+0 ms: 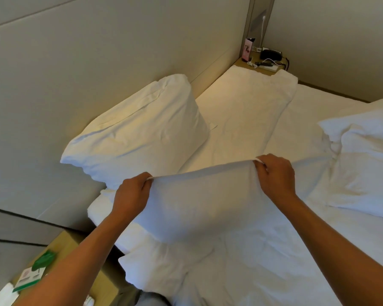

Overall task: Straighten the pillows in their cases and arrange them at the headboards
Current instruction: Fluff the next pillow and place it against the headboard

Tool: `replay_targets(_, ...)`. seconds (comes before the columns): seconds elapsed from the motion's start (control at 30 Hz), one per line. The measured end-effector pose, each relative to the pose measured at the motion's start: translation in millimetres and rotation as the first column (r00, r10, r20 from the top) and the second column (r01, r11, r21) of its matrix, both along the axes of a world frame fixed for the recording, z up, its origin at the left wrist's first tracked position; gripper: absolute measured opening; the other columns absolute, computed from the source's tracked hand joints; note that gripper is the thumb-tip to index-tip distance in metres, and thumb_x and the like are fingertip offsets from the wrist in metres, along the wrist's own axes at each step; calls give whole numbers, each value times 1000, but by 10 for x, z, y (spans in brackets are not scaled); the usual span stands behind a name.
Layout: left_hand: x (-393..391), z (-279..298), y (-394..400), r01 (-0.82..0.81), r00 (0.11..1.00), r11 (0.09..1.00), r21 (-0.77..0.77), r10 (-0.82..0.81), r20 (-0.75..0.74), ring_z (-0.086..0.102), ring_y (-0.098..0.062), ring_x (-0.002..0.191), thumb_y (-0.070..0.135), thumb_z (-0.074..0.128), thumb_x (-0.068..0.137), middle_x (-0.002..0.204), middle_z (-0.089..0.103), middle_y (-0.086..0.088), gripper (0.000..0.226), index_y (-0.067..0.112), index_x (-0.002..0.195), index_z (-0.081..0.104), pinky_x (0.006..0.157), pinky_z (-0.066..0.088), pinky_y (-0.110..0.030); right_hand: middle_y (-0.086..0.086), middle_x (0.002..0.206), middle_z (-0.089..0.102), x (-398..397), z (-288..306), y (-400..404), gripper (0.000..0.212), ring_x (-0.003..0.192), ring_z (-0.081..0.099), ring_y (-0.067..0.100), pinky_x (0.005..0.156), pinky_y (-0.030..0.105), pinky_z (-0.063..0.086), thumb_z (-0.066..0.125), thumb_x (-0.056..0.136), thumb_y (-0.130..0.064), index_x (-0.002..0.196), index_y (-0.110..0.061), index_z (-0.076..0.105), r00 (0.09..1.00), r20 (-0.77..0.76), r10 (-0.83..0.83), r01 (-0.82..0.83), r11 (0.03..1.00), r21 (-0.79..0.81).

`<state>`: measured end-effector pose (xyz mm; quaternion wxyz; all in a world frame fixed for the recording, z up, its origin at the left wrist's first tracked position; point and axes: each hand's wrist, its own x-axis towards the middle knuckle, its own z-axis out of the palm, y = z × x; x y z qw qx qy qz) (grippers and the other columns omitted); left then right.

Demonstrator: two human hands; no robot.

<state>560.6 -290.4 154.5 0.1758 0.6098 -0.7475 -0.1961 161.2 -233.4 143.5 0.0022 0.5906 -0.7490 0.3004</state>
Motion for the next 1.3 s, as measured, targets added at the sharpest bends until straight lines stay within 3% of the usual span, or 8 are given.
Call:
replay_targets(0.2, 312, 325, 8, -110, 994, 990, -84, 107, -33, 61, -20, 61, 26, 49, 105, 63, 63, 2, 26, 22, 87, 66, 57, 42, -31, 15, 97, 77, 353, 346, -832, 28, 89, 69, 37, 83, 43, 53, 56, 104, -23, 105, -7, 79, 995, 9, 101, -100, 991, -91)
replay_targets(0.47, 385, 275, 50, -178, 982, 980, 86, 182, -44, 68, -30, 63, 25, 48, 105, 65, 62, -12, 32, 16, 76, 60, 66, 52, -48, 15, 106, 78, 643, 296, -1351, 34, 95, 69, 36, 99, 49, 54, 51, 108, -28, 111, -6, 78, 989, 99, 113, -114, 993, 11)
replay_targets(0.6, 282, 117, 19, -169, 982, 972, 164, 179, -52, 68, -32, 65, 26, 49, 105, 65, 60, -12, 36, 18, 71, 53, 65, 53, -48, 14, 110, 77, 613, 99, -1489, 36, 99, 69, 35, 88, 43, 55, 49, 109, -30, 114, -8, 77, 988, 112, 104, -116, 988, 106)
replay_targets(0.83, 161, -81, -203, -151, 976, 941, 302, 190, -104, 69, -33, 66, 26, 51, 104, 69, 64, -16, 34, 8, 77, 61, 69, 56, -51, 13, 107, 77, 529, -151, -1801, 34, 97, 69, 34, 84, 42, 56, 49, 109, -30, 112, -10, 77, 994, 52, 94, -103, 974, 204)
replay_targets(1.03, 294, -212, -583, -219, 956, 933, 285, 264, -130, 69, -29, 62, 27, 51, 104, 61, 60, -7, 35, 14, 72, 59, 62, 53, -41, 13, 111, 75, 656, -160, -2363, 35, 102, 68, 34, 88, 43, 55, 48, 109, -31, 116, -10, 75, 986, 10, 164, -163, 967, 196)
replay_targets(1.17, 361, -471, -944, -281, 941, 915, 289, 322, -107, 64, -31, 65, 22, 50, 104, 63, 59, -6, 33, 12, 75, 60, 61, 46, -37, 14, 116, 73, 902, -354, -2715, 37, 108, 66, 35, 91, 42, 53, 44, 110, -29, 119, -9, 74, 982, 30, 185, -187, 944, 274)
replay_targets(1.3, 414, -785, -1165, -344, 918, 887, 308, 386, -86, 58, -33, 66, 17, 50, 104, 66, 57, -7, 31, 5, 78, 61, 60, 37, -33, 10, 142, 59, 1128, -740, -2695, 35, 126, 60, 31, 101, 39, 48, 52, 107, -25, 139, -15, 60, 974, 140, 178, -216, 913, 346)
